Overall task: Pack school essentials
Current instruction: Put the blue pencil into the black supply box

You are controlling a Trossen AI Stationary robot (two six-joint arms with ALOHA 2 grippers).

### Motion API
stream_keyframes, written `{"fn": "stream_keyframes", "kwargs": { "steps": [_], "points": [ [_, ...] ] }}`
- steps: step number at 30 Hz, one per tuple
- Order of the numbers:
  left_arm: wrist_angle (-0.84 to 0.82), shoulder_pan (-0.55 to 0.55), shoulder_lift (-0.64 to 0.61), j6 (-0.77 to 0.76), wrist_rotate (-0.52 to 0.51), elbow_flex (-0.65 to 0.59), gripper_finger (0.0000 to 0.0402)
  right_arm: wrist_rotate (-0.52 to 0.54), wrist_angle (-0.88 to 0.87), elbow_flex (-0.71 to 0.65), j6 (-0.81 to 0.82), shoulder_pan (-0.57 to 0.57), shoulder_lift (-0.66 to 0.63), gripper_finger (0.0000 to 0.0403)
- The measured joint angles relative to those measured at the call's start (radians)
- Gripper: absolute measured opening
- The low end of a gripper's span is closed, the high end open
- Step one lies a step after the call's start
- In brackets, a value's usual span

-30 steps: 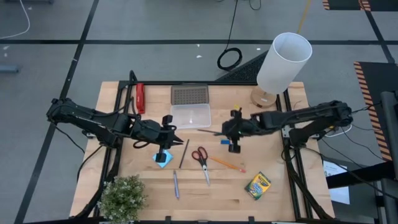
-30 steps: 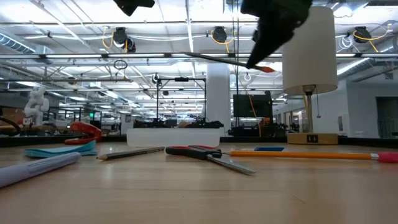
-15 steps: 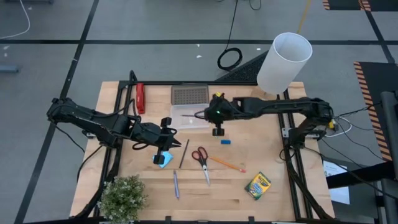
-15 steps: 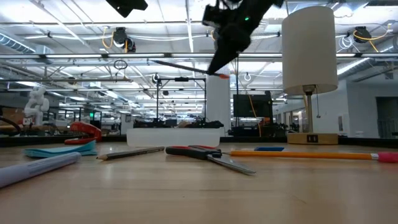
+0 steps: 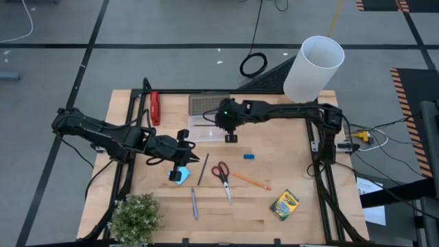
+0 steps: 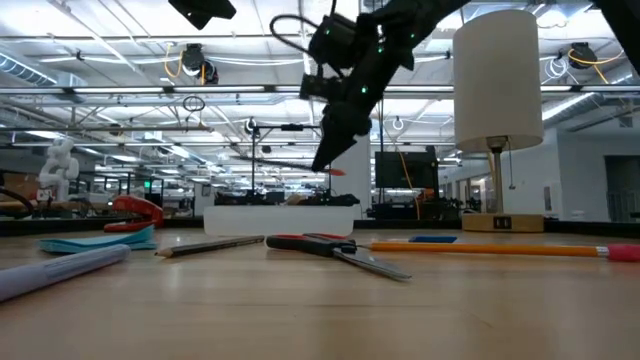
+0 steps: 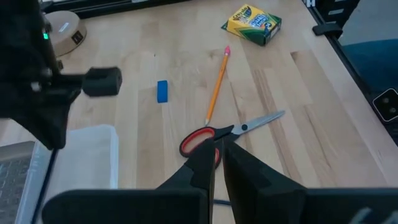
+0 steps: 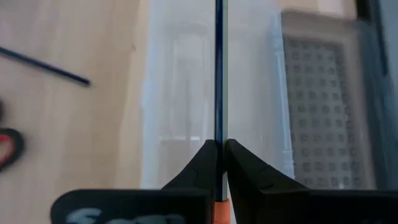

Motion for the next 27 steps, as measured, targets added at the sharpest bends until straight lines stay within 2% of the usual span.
{"fn": "stream_keyframes", "kwargs": {
  "steps": [9, 27],
  "points": [
    [0.004, 0.0, 0.0, 0.0, 0.0, 0.0, 0.0035, -0.053, 0.165, 0.0, 0.0, -0.033, 0.083, 0.0015],
    [0.01, 0.0, 0.0, 0.0, -0.001, 0.0, 0.0035, -0.053, 0.152, 0.0, -0.051, -0.092, 0.098, 0.0015]
  ]
}}
